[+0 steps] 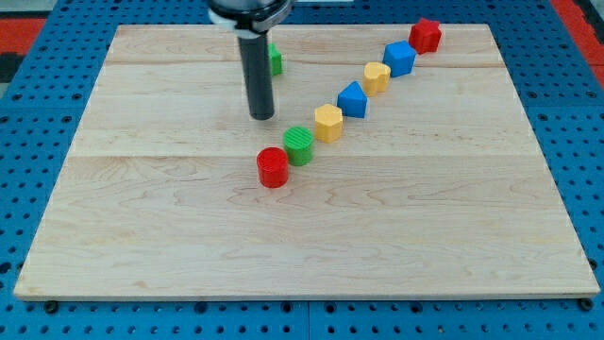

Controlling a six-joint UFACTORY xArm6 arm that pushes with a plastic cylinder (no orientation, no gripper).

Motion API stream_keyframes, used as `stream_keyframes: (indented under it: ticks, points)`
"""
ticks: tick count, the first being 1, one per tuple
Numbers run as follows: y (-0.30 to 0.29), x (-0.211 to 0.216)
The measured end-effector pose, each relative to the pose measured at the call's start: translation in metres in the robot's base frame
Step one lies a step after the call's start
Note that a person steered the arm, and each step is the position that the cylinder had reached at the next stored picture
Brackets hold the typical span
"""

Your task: Push the green star towards the red circle

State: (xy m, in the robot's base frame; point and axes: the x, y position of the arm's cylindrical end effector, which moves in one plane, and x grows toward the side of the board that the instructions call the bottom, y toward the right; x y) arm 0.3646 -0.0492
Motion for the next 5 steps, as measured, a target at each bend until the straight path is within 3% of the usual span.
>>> stream_keyframes:
  ticks: [3, 5]
  points:
    - [0.043, -0.109]
    - [0.003, -0.129]
